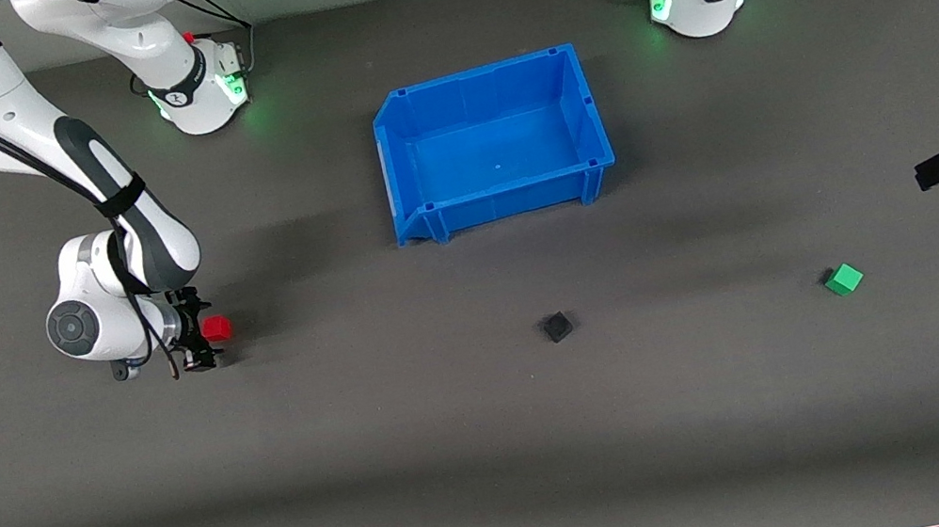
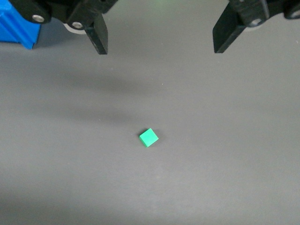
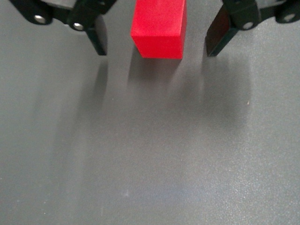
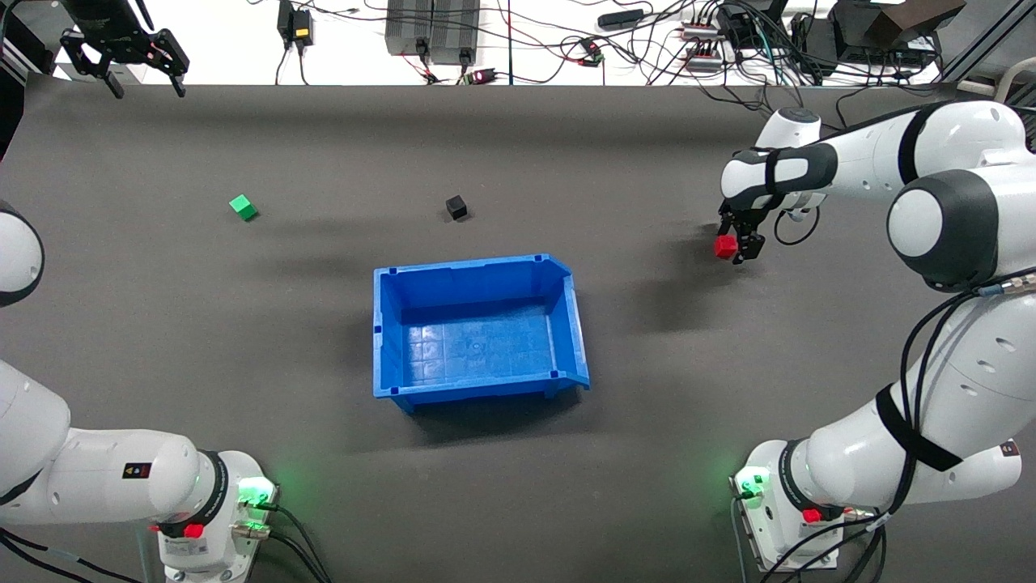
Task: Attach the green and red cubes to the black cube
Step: 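Close the right gripper on the red cube while the left gripper approaches green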
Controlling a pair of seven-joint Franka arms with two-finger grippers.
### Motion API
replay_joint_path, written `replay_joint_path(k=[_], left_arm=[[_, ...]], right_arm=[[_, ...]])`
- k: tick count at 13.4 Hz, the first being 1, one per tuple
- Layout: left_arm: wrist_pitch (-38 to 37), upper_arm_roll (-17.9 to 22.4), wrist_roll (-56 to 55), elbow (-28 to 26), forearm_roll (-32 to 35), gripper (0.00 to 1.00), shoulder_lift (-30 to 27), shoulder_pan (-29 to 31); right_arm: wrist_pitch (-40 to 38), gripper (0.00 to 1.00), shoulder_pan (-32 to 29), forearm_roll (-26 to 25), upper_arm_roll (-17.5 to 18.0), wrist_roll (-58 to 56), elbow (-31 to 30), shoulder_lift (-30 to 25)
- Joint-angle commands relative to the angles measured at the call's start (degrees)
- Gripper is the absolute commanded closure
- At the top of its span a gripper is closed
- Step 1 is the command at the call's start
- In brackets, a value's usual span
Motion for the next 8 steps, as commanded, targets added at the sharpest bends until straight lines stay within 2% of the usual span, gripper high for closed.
replay_joint_path(k=[1,3,4,6,8], left_arm=[[0.63,-0.02,-3.76,-0.44,-0.2,0.01,1.05,0.38],[0.9,-0.02,-8.66,-0.44,-0.29,0.01,2.62,0.72],[1.16,-0.02,-9.12,-0.53,-0.29,0.01,3.42,0.99],[2.29,-0.02,-9.04,-0.62,-0.38,0.01,5.18,1.51],[3.62,0.07,-9.56,-1.14,-3.96,0.0,6.84,2.83]], right_arm=[[-1.04,0.47,0.5,1.07,-0.16,0.12,0.27,-0.31],[-6.64,0.73,0.59,0.98,0.01,0.47,2.97,-0.75],[-8.93,0.78,0.59,0.98,0.01,0.47,4.38,-0.75],[-12.37,0.79,0.68,0.98,0.1,0.39,6.5,-1.54],[-16.93,0.79,2.51,1.07,0.19,0.74,11.58,-1.28]])
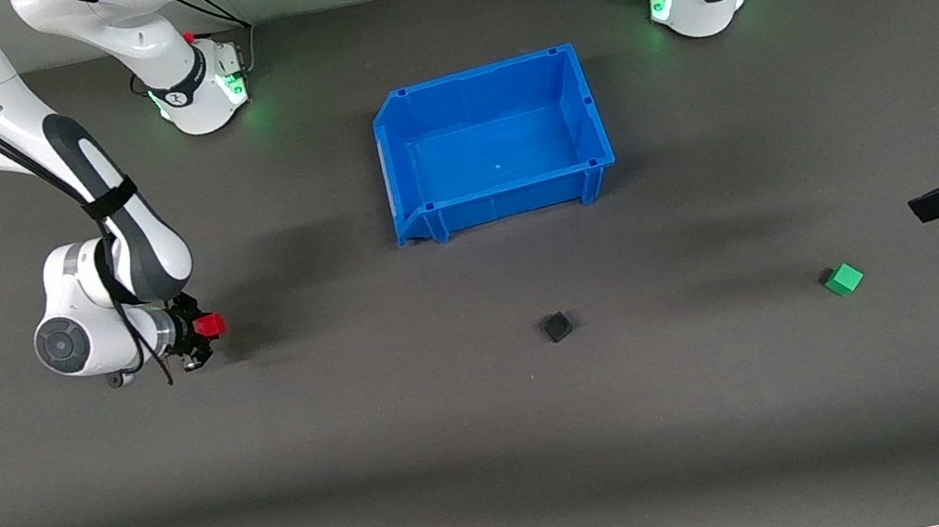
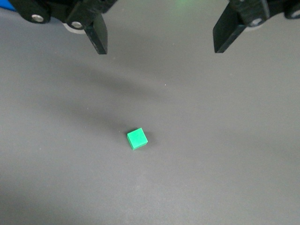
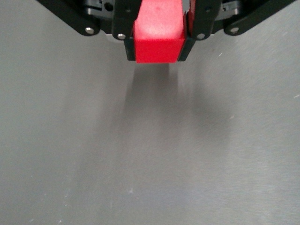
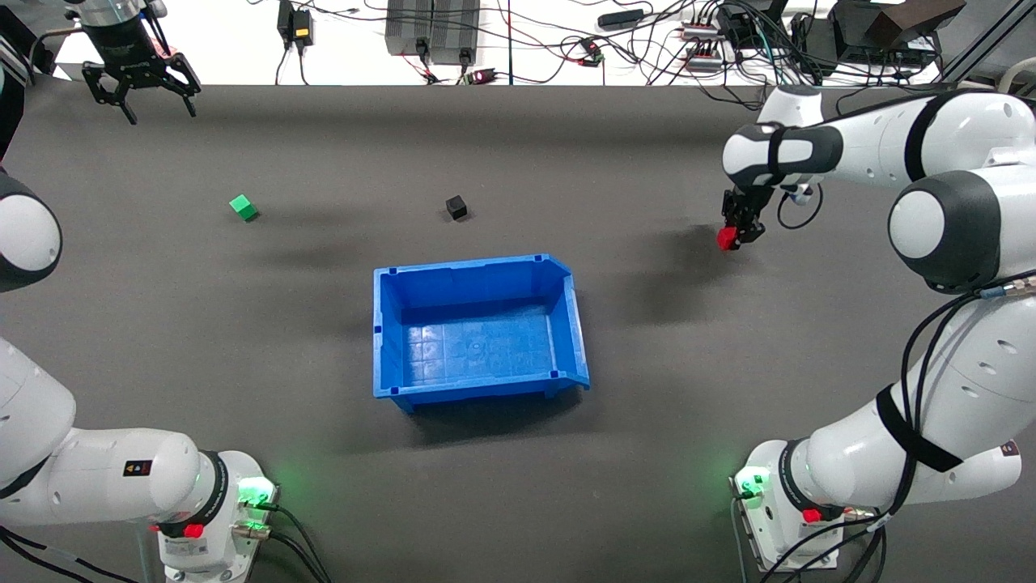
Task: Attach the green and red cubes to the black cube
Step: 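Close the right gripper on the red cube while the left gripper approaches green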
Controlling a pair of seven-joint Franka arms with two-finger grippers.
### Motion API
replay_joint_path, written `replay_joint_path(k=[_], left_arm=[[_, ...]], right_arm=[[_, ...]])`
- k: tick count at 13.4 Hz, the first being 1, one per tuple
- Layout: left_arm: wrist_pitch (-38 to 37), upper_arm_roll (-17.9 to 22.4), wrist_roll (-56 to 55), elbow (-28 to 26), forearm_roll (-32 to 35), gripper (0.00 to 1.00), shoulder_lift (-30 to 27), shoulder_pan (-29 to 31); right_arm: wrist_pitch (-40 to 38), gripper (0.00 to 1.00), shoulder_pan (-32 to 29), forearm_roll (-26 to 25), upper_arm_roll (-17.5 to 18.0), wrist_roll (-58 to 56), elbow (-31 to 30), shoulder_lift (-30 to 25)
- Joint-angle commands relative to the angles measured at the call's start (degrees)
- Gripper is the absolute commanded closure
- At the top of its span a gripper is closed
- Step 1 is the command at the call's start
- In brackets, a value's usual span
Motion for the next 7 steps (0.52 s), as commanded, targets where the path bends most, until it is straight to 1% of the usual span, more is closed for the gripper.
replay_joint_path(k=[1,3,5,6,7], left_arm=[[1.59,0.06,-2.83,-1.14,-3.43,0.0,1.81,2.3],[2.64,-0.02,-9.14,-1.5,-3.7,0.0,4.53,3.45],[4.66,-0.02,-14.68,-1.58,-4.48,0.0,6.9,5.55],[6.58,-0.02,-17.67,-1.76,-6.84,0.0,7.79,6.0],[9.13,-0.02,-20.65,-2.8,-7.47,0.0,8.49,6.09]], right_arm=[[-6.21,0.8,3.06,1.11,-0.07,1.69,7.33,-0.06],[-8.77,0.8,5.7,1.11,0.02,5.82,14.1,1.6],[-11.67,0.8,7.63,1.8,0.02,6.53,20.34,4.15],[-11.59,0.8,8.51,4.86,0.02,7.93,23.24,5.47],[-11.68,0.8,8.96,7.85,0.02,8.73,27.36,7.83]])
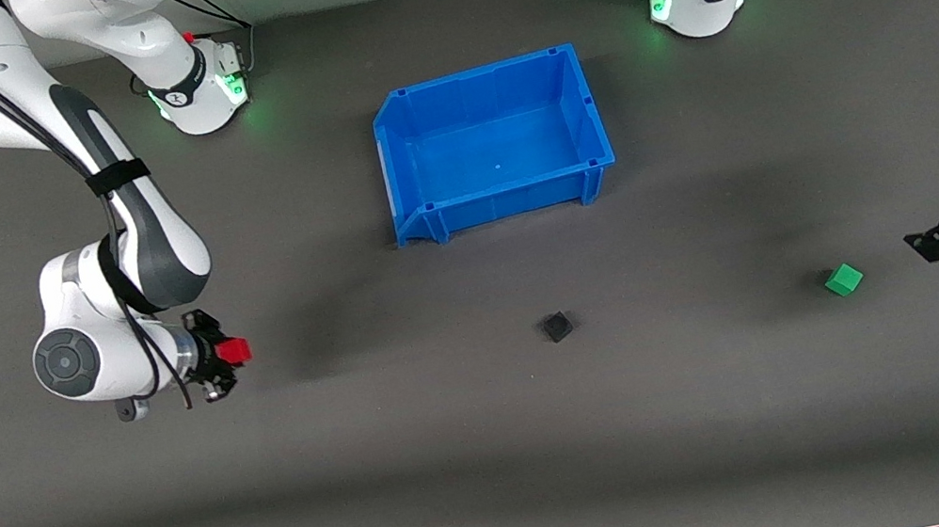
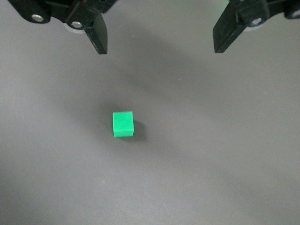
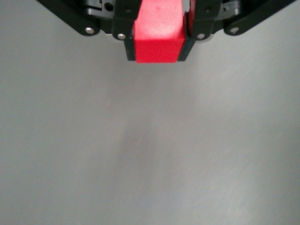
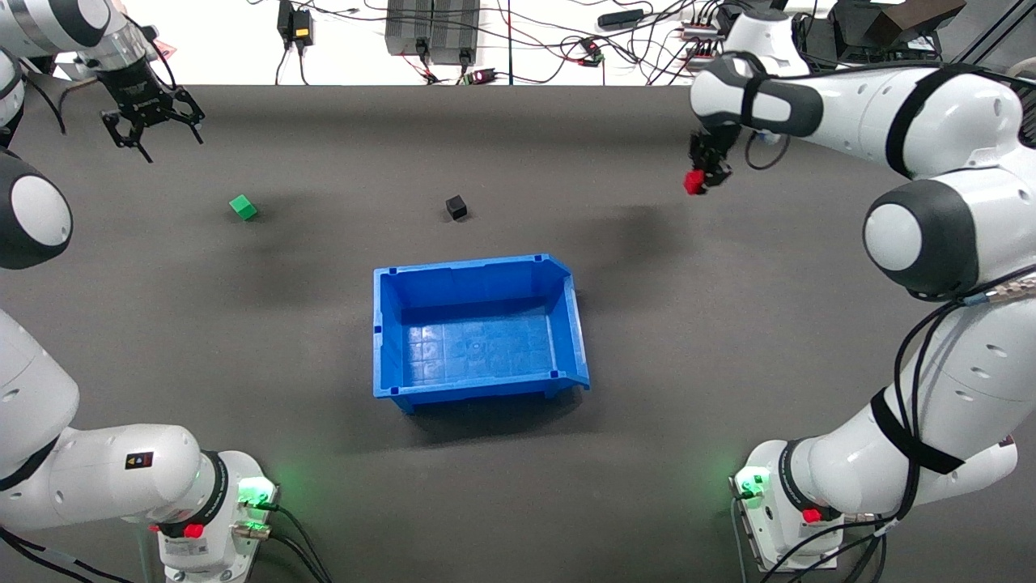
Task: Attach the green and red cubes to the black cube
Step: 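Carry the red cube toward the black cube while the left gripper grasps green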
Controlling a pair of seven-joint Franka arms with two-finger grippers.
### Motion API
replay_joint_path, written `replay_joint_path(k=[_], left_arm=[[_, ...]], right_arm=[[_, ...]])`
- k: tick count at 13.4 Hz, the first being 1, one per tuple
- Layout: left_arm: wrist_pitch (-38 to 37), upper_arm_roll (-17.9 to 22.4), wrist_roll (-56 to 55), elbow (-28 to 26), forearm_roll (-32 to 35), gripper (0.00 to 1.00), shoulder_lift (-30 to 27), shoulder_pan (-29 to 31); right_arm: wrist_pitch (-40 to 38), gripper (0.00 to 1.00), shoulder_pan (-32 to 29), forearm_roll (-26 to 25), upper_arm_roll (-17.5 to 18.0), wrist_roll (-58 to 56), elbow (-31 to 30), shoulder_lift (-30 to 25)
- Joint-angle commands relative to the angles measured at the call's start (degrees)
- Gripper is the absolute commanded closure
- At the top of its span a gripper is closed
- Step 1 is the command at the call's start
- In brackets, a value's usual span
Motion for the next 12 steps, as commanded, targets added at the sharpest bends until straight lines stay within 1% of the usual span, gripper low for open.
replay_joint_path(k=[1,3,4,5,7,8,10,12], left_arm=[[5.96,-0.02,-6.94,-3.13,-1.82,0.0,1.26,0.2],[12.02,-0.11,-7.31,-7.26,-1.73,0.0,2.31,-0.15],[15.1,-0.02,-7.31,-8.85,-1.73,0.0,2.84,-0.33],[17.39,-0.02,-7.31,-9.39,-1.65,0.0,3.63,-0.33],[21.26,-0.11,-7.4,-9.39,-1.65,0.0,5.74,-0.68],[23.37,-0.11,-7.4,-9.39,-1.56,0.0,6.88,-0.68],[27.59,-0.11,-10.45,-9.39,-1.56,0.0,9.25,-0.86],[29.1,-0.11,-11.26,-9.39,-1.47,0.0,10.4,-1.3]], right_arm=[[-2.11,0.8,1.69,5.51,-0.41,2.62,12.08,7.8],[-2.03,0.8,4.14,5.01,-0.41,5.68,18.68,12.89],[-2.03,0.8,6.94,4.39,-0.49,6.31,20.45,14.66],[-1.85,0.8,9.06,4.47,-0.75,8.14,21.68,16.16],[-1.41,0.8,9.43,4.91,-0.23,13.5,26.42,19.67],[-1.32,0.8,11.0,4.91,0.12,15.7,28.7,21.34],[-1.23,0.8,12.77,5.0,0.3,16.52,34.41,25.03],[-1.15,0.8,14.43,4.48,2.31,16.86,39.95,28.37]])
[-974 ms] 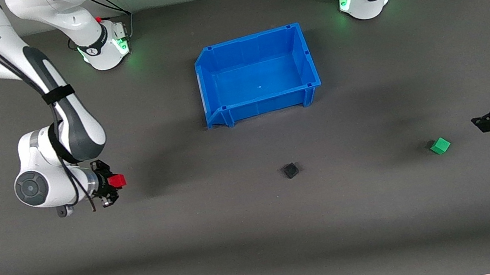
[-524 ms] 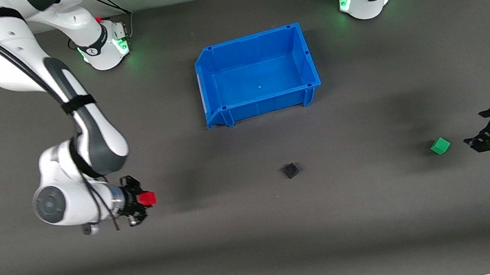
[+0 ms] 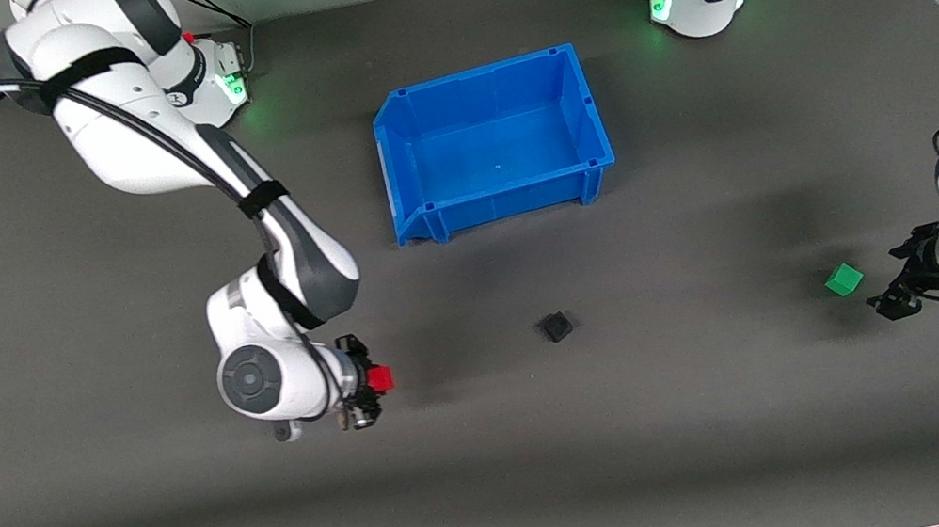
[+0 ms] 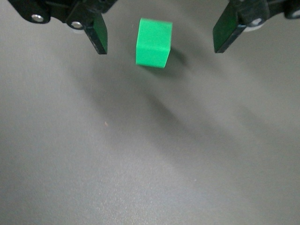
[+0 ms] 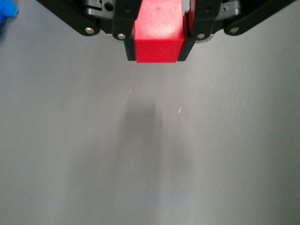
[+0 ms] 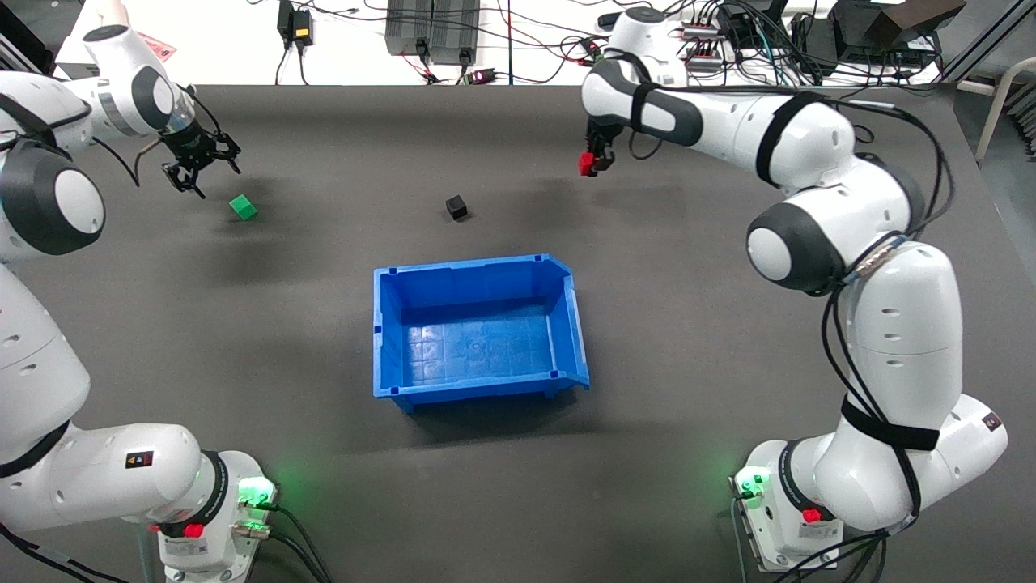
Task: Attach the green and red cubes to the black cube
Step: 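Carry the red cube toward the black cube while the left gripper grasps green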
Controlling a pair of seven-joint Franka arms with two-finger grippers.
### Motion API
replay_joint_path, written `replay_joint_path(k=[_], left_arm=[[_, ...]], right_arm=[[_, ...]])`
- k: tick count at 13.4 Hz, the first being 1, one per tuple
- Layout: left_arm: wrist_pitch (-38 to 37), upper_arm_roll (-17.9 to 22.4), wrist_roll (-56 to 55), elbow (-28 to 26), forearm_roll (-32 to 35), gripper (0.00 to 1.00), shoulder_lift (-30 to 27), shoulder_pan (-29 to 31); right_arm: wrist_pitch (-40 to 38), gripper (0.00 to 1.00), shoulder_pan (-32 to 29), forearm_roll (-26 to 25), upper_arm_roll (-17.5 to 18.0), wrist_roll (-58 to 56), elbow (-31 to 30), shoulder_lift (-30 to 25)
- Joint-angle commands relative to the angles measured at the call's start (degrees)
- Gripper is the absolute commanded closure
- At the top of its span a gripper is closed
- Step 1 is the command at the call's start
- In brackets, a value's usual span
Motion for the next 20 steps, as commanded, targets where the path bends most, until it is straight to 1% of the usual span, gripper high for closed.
replay_joint_path(k=[1,4,7,8,9,10,11,12,13,17,18,20], left_arm=[[1.94,0.37,-2.13,-0.34,-0.27,0.0,1.04,-1.05],[3.7,0.37,-2.48,-0.69,-0.27,0.0,2.88,-1.93],[4.05,0.37,-2.49,-2.09,-0.27,0.01,2.54,-1.84],[4.05,0.37,-2.49,-2.44,-0.27,0.01,2.45,-1.93],[4.14,0.37,-2.49,-2.8,-0.27,0.01,2.45,-2.01],[4.58,0.37,-2.49,-2.89,-0.18,0.01,2.45,-2.1],[5.19,0.37,-2.49,-3.24,-0.18,0.04,2.45,-2.1],[5.63,0.37,-2.57,-3.59,-0.18,0.11,2.45,-2.1],[6.16,0.37,-2.83,-4.03,-0.18,0.21,2.45,-2.1],[6.69,0.45,-4.5,-4.47,-0.09,0.81,2.36,-2.81],[6.52,0.54,-4.59,-4.56,0.0,0.99,2.36,-3.33],[5.99,0.54,-4.59,-4.47,0.0,1.0,1.66,-3.33]], right_arm=[[-0.96,0.8,1.82,0.24,1.25,2.22,9.95,6.13],[4.22,0.8,1.82,0.76,2.21,4.32,10.14,6.75],[8.26,0.8,1.73,0.85,4.15,4.24,10.4,7.99],[9.32,0.81,1.65,0.85,5.54,4.33,10.4,8.34],[11.07,0.83,1.21,0.85,7.82,4.76,10.49,9.3],[12.83,0.83,1.21,0.85,8.89,6.33,10.58,9.92],[13.63,0.83,1.21,0.85,8.99,6.96,10.58,10.01],[13.64,0.83,1.21,0.85,9.07,6.96,10.58,9.92],[13.64,0.83,1.21,0.85,9.07,7.05,10.58,9.92],[14.07,0.83,1.29,0.94,9.16,8.02,10.58,10.01],[14.25,0.83,1.29,1.29,9.16,8.19,10.58,10.01],[14.25,0.83,1.47,3.65,9.34,8.37,11.01,9.84]])
